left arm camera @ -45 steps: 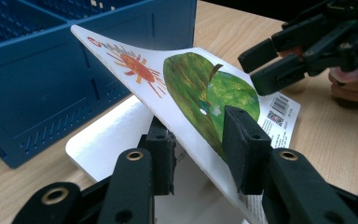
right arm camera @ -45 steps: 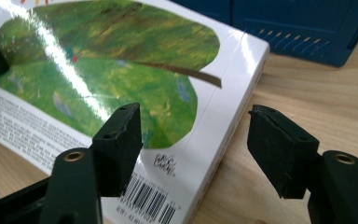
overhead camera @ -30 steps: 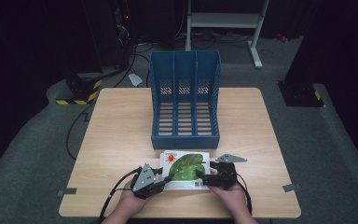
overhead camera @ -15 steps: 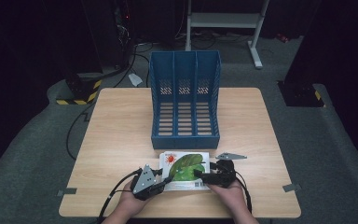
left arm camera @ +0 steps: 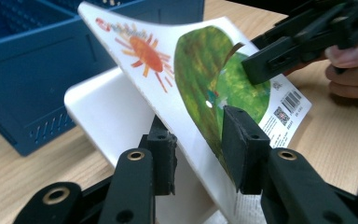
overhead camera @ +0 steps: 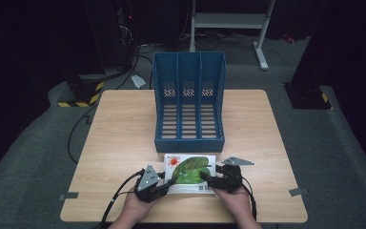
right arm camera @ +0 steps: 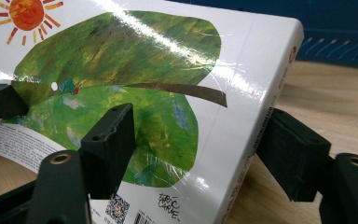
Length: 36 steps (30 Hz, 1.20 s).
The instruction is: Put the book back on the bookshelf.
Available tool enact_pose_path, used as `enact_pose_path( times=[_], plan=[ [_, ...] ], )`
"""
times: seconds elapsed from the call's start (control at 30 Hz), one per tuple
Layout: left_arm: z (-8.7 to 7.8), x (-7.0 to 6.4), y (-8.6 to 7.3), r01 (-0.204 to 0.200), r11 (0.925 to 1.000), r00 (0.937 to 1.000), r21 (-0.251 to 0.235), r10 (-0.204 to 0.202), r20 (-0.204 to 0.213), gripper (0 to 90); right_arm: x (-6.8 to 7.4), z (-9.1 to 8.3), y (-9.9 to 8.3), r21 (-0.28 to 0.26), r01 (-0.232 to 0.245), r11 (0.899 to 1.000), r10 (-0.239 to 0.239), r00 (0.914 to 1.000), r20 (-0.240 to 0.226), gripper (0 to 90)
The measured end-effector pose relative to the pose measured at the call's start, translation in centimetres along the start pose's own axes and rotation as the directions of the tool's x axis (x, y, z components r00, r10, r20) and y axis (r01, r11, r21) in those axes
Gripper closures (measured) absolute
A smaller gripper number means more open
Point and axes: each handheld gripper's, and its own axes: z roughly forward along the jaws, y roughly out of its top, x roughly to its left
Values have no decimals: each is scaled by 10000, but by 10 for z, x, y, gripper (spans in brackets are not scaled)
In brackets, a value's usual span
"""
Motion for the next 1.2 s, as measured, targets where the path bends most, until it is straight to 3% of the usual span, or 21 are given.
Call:
enact_pose_path(
  times=[0.13, 0.4, 0.67, 0.9, 1.2],
  plan=[
    [0, -1, 1, 319, 9995, 9994, -41, -320, -92, 646, 3, -5, 1, -262, 246, 9994, -240, 9994, 238, 329],
    [0, 2, 2, 387, 9992, 9985, -128, -391, -376, 645, 7, -10, 3, -643, 379, 9972, -347, 9981, 502, 375],
    [0, 2, 2, 481, 9987, 9968, -163, -491, -625, 649, 17, -19, 4, -1058, 1155, 9876, -1039, 9885, 1098, 419],
    [1, 2, 2, 353, 9992, 9966, -182, -365, -740, 656, 17, -22, 6, -1272, 1082, 9860, -947, 9897, 1077, 432],
    [5, -1, 1, -186, 9997, 9949, 143, 199, -990, 657, 20, -31, 8, -1776, 1233, 9763, -1023, 9872, 1227, 454]
  ],
)
